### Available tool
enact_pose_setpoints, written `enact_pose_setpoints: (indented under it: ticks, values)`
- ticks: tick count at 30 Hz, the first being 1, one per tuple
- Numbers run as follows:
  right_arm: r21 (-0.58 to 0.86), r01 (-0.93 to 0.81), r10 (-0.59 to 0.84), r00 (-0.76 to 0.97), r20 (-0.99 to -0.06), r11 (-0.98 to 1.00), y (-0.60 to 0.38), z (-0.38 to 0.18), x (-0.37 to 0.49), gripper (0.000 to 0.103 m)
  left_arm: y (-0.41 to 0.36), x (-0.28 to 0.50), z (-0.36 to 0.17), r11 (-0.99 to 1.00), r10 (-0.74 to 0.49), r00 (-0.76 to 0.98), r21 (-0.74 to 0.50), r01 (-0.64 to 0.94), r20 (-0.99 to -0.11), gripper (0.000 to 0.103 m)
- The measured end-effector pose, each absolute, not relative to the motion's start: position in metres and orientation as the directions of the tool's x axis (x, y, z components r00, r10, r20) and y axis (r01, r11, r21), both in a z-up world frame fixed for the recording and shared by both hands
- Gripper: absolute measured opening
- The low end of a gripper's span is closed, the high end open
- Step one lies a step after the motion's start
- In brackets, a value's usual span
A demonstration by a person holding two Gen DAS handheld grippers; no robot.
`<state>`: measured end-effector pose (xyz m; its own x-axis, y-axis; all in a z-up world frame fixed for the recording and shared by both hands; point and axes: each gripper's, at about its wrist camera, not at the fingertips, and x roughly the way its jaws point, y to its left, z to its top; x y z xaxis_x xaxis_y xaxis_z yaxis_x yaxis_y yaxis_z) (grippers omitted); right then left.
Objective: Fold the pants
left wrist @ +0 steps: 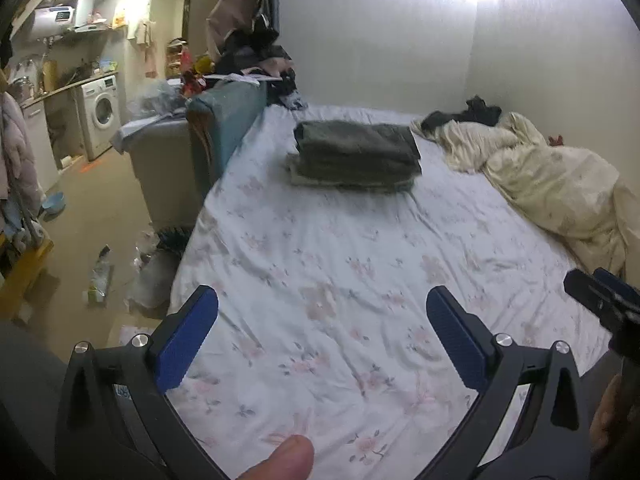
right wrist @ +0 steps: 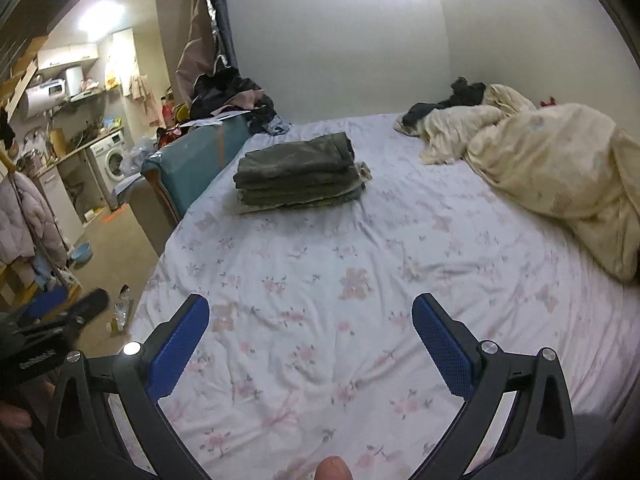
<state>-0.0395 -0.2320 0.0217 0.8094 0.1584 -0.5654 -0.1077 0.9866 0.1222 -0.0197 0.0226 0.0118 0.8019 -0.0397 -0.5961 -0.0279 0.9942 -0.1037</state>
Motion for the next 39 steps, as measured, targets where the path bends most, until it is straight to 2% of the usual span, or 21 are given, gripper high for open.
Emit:
enact_pose_setpoints:
  ticks: [3, 6, 19, 39]
  values:
    - [0.104, -0.105, 0.146, 0.798, -0.585, 0.989, -0.232, 0.0, -0.041, 0.103, 0.017, -0.019, -0.001, 0.996, -0.015, 0.795, -0.075, -0.039, -0.606, 0.103]
    - [0.124, -0.089, 0.147, 0.776, -0.613, 0.988, -0.231, -0.012, -0.033, 0.103, 0.015, -0.017, -0.008, 0.995, -0.043, 0.781, -0.095, -0.021, -0.623, 0.103]
    - [0.08, -0.115, 0.14, 0.781, -0.608, 0.99, -0.211, -0.017, -0.029, 0.103, 0.009, -0.018, -0.01, 0.996, -0.057, 0.786, -0.094, -0.002, -0.616, 0.103]
    - [0.114, -0.082, 0.134, 0.785, -0.604, 0.99, -0.219, -0.018, -0.028, 0.103, 0.006, -0.019, -0.013, 0.997, -0.049, 0.786, -0.071, 0.006, -0.616, 0.103]
